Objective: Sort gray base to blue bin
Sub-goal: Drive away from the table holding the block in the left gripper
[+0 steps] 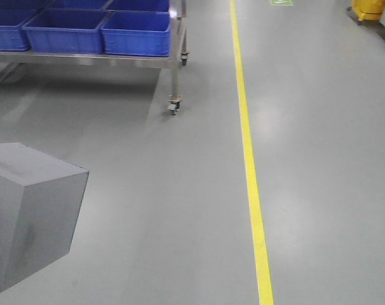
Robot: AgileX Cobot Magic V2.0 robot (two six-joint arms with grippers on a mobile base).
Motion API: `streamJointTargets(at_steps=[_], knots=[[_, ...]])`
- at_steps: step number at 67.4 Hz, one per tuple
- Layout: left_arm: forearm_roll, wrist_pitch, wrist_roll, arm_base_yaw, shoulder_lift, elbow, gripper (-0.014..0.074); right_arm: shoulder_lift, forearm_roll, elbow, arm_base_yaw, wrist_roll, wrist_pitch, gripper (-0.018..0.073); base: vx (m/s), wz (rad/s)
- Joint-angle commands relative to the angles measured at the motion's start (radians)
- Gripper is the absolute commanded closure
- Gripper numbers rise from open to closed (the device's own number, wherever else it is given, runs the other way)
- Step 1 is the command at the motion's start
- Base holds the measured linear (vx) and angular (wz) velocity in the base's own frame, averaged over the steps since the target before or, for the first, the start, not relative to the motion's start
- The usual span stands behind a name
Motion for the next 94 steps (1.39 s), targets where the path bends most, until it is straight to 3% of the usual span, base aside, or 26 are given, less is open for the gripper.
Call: streamJointTargets(at_steps=[1, 94], knots=[[-0.01, -0.105, -0.006, -0.004, 0.006, -0.034, 0.0603, -0.009, -0.008, 0.002, -0.005, -0.012, -0.075, 0.0564, 0.15, -0.31], [-0.01, -0.105, -0.006, -0.004, 0.006, -0.034, 0.0603, -0.009, -0.008, 0.002, -0.005, -0.012, -0.075, 0.0564, 0.31, -0.04]])
